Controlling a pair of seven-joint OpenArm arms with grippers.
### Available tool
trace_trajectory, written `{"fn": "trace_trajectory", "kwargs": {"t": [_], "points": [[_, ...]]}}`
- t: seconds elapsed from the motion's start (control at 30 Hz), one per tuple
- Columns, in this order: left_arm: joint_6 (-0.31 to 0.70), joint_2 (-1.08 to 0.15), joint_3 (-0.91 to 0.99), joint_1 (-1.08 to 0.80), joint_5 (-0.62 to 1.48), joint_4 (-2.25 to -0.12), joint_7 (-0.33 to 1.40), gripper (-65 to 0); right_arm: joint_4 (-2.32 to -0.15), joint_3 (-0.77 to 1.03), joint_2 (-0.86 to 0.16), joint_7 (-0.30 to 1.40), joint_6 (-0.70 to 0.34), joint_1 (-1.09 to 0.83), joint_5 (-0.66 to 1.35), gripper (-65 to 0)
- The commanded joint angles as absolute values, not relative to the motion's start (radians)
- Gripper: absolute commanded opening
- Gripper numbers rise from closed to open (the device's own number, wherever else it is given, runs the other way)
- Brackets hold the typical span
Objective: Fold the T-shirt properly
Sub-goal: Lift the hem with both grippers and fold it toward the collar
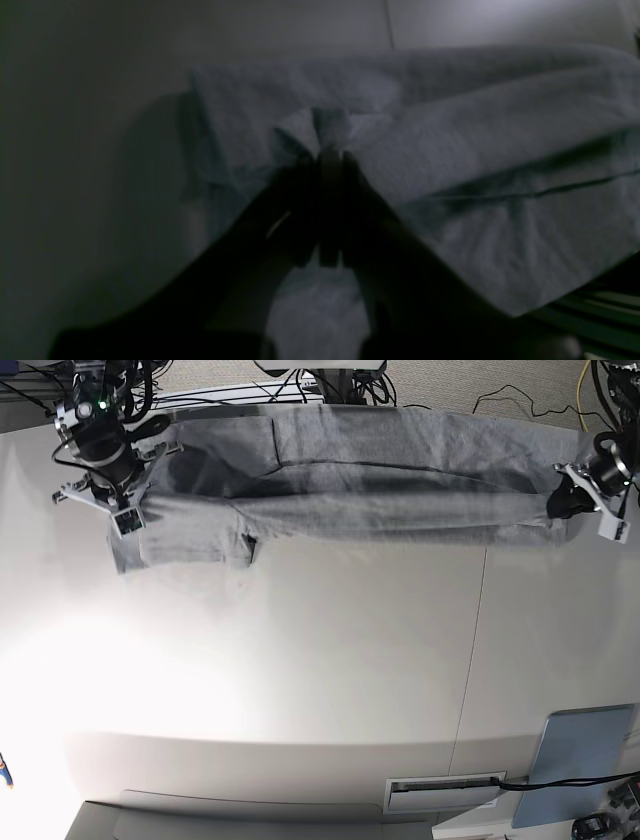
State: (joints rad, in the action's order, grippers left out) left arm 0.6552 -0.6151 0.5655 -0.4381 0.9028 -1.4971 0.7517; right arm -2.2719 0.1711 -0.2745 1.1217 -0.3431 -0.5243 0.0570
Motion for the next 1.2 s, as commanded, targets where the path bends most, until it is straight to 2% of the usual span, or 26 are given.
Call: {"fn": "trace_trajectory", "kwargs": {"t": [0.0,0.5,1.17], "points": [[0.656,-0.64,0.592,-0.443,0.921,-1.51,0.734,-65.0,-2.296,0.179,-0.286,1.111,-0.339,-0.54,0.052,-65.0],[0.656,-0.632,0.619,-0.48,0.908,-1.51,0.736,-65.0,-2.298,0.179,-0.286,1.159,-0.316,-0.643,0.052,-65.0],[0.648,-0.632,0.619,-0.485,0.867,-1.51,0.733,-65.0,-2.297,0.178,-0.285,1.208,-0.264,-0.654,0.053,-65.0]]}}
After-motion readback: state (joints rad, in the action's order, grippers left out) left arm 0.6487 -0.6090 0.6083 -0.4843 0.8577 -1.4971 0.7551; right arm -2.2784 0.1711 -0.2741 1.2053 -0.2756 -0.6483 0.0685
